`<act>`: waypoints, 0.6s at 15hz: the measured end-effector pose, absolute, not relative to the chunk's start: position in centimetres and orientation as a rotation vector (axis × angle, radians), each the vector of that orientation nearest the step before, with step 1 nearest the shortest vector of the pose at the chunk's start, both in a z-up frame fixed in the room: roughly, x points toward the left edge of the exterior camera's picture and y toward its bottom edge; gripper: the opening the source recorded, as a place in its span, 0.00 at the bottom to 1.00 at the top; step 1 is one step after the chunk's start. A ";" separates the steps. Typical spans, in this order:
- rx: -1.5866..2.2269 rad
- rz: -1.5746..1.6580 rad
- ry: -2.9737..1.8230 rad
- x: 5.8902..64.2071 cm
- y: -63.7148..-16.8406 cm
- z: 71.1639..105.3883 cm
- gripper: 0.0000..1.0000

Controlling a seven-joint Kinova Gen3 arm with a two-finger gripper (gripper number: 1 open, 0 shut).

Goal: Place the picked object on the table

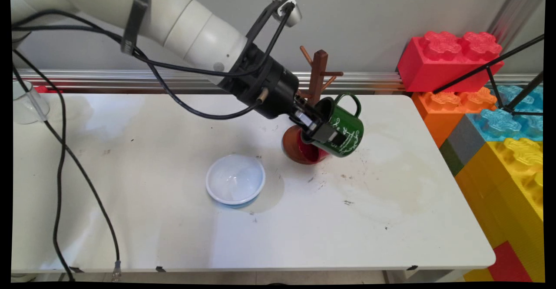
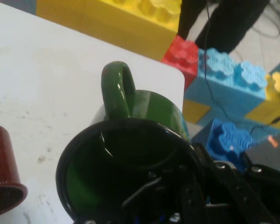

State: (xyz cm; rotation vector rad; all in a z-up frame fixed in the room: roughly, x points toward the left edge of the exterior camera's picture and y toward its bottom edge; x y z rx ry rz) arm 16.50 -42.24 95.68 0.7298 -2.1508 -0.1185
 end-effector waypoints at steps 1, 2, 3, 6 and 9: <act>0.713 -0.112 -2.170 16.5 -42.2 95.9 0.00; 0.688 -0.103 -2.197 16.4 -42.0 96.2 0.00; 0.672 -0.097 -2.216 16.3 -42.0 96.4 0.00; 0.612 -0.070 -2.287 15.9 -41.7 97.1 0.00; 0.539 -0.033 -2.370 15.0 -41.5 97.6 0.00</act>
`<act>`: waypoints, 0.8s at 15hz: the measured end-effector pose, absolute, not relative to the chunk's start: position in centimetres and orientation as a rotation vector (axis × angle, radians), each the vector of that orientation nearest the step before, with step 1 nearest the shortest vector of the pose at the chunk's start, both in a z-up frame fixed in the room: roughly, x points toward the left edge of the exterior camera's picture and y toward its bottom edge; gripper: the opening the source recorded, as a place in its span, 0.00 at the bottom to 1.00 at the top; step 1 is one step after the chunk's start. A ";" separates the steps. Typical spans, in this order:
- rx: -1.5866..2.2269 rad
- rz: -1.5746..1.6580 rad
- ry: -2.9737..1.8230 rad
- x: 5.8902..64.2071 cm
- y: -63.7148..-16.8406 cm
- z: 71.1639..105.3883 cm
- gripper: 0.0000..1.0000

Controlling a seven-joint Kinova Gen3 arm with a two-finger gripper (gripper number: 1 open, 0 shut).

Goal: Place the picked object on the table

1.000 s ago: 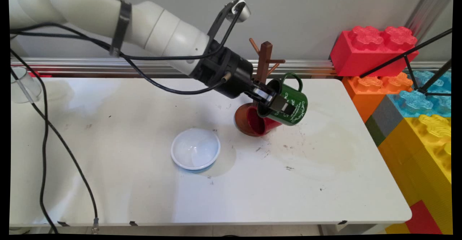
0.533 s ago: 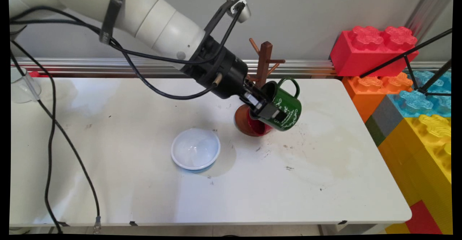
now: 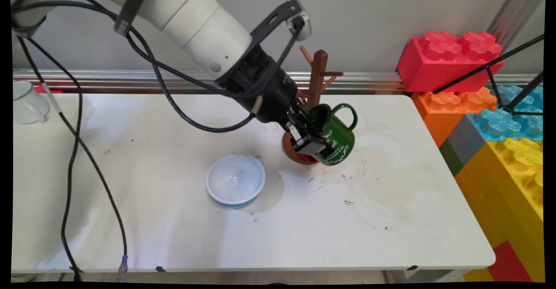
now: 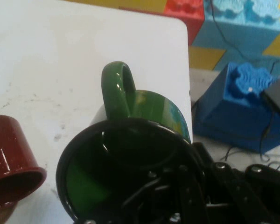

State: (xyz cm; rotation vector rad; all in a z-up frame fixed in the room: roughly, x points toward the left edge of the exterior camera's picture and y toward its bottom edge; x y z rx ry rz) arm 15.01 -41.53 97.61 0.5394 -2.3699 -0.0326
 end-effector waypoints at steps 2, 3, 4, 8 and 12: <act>0.512 -0.019 -2.410 14.4 -41.4 97.7 0.00; 0.497 -0.010 -2.439 14.1 -41.2 97.7 0.00; 0.481 -0.001 -2.467 13.7 -41.1 97.7 0.00; 0.444 0.034 -2.559 12.0 -40.5 97.4 0.00; 0.435 0.059 -2.642 10.2 -39.8 96.8 0.00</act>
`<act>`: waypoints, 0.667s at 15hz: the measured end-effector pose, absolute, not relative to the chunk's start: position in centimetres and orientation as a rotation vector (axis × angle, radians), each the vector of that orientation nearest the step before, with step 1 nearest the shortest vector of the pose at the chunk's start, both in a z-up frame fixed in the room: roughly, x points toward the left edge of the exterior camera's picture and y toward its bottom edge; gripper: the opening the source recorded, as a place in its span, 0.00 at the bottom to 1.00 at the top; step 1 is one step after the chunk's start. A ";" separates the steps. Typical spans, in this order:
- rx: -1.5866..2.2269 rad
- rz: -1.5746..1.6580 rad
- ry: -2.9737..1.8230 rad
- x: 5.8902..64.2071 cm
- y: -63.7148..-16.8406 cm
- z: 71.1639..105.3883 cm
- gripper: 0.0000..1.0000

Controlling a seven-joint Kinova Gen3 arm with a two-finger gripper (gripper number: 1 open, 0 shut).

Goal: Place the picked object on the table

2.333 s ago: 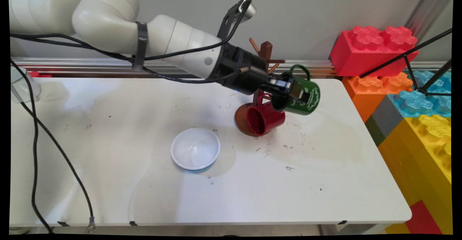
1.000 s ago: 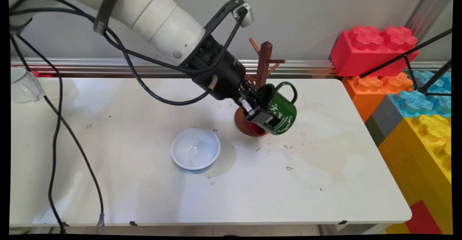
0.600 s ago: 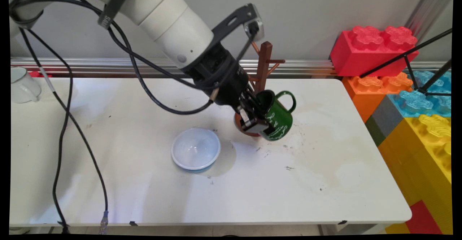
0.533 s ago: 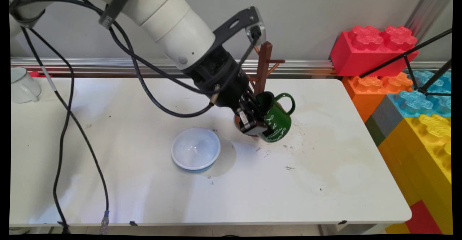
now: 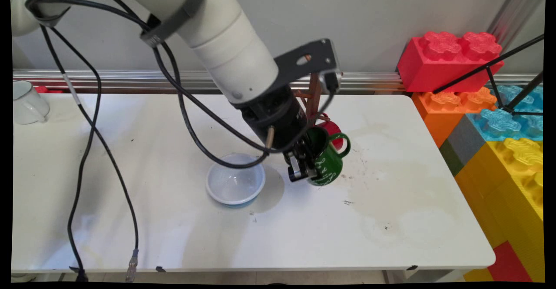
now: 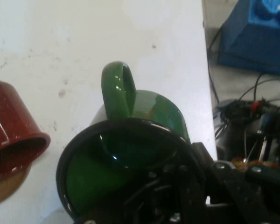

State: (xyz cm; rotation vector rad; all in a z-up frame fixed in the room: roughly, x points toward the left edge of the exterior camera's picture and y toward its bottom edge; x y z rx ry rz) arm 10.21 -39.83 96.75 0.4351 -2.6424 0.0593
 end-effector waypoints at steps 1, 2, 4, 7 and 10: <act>0.435 0.064 -2.657 9.9 -39.7 96.6 0.00; 0.434 0.070 -2.678 9.5 -39.6 96.3 0.00; 0.432 0.083 -2.712 8.9 -39.4 95.8 0.00; 0.438 0.101 -2.770 8.1 -39.1 94.6 0.00; 0.451 0.110 -2.828 7.2 -38.7 92.9 0.00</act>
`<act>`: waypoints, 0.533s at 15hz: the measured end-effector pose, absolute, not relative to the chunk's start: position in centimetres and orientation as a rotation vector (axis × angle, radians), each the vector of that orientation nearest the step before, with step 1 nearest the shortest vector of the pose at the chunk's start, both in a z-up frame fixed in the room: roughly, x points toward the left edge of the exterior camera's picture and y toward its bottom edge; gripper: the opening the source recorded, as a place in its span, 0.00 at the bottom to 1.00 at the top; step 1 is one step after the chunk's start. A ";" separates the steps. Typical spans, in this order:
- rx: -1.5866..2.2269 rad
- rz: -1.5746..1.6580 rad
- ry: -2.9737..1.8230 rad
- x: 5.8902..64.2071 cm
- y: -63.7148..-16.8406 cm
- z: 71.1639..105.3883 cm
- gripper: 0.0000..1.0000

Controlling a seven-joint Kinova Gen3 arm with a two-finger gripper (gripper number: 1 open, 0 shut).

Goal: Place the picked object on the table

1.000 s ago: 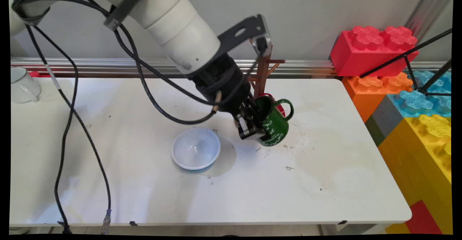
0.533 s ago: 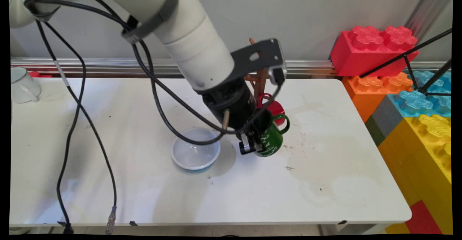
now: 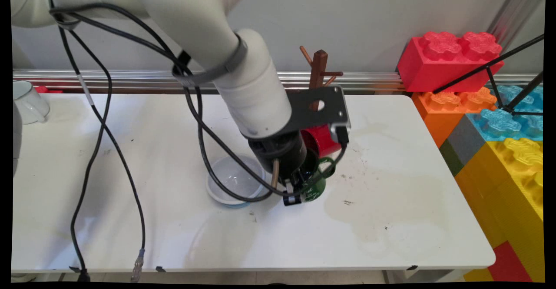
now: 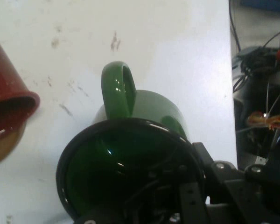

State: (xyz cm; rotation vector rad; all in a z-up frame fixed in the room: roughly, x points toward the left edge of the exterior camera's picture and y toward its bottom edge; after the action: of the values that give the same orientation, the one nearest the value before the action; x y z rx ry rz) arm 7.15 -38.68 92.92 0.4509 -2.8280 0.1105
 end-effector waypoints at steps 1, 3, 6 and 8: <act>0.454 0.111 -2.838 7.0 -38.6 92.6 0.00; 0.465 0.111 -2.869 6.3 -38.4 91.5 0.00; 0.489 0.113 -2.908 5.3 -38.3 90.1 0.00; 0.507 0.117 -2.930 4.9 -38.3 89.3 0.00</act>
State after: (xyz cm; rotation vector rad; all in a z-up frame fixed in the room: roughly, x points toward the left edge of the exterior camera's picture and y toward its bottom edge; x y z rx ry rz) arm 4.86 -38.27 89.29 0.5073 -2.9296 0.1168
